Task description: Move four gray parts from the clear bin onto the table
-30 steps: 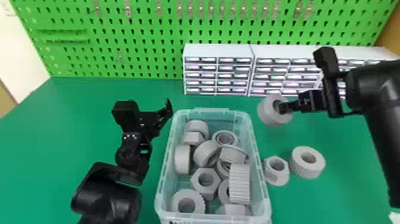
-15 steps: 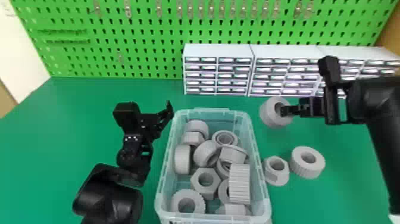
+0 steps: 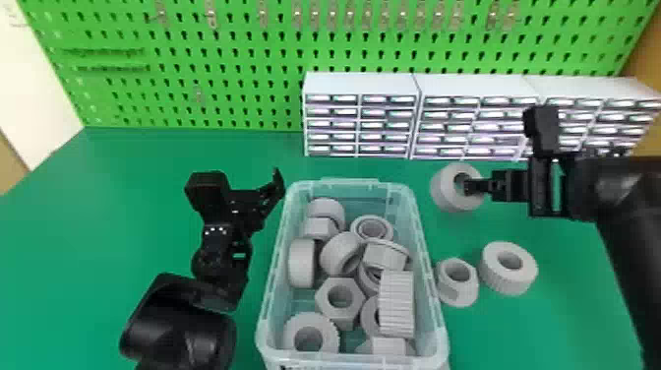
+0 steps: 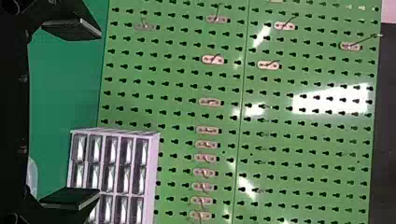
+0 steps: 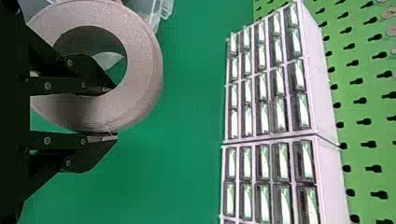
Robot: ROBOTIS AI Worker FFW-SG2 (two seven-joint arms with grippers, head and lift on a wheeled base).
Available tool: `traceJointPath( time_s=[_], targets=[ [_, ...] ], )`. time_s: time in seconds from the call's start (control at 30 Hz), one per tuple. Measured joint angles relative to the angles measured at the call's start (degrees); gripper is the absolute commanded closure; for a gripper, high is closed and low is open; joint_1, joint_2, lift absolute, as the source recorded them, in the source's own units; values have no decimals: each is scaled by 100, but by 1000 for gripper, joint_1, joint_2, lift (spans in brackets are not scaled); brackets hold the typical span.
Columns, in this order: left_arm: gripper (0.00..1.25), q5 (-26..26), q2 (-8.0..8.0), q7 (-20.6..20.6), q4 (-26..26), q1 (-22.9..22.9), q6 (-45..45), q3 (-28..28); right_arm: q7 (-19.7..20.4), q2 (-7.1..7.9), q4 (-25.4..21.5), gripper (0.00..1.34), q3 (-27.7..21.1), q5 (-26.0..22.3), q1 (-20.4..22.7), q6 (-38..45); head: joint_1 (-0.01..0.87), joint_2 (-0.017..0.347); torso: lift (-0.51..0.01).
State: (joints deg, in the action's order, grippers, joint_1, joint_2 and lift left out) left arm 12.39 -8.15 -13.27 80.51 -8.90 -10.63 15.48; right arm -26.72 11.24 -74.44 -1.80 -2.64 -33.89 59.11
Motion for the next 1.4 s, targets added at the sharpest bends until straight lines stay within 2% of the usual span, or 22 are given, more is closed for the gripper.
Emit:
traceJointPath(
  time_s=[0.37,0.87,1.4],
  targets=[
    [99,-32,42,0,-7,26,0,-17,472,-37,180,999,-118,-347,259,-637,693,72,-52],
    [99,-44,73,0,-26,78,0,-42,631,-51,498,998,39,-347,326,-955,693,72,-52],
    [99,-44,87,0,-26,64,-7,-51,713,-93,766,999,-19,-251,453,-1222,693,72,-52]
  ],
)
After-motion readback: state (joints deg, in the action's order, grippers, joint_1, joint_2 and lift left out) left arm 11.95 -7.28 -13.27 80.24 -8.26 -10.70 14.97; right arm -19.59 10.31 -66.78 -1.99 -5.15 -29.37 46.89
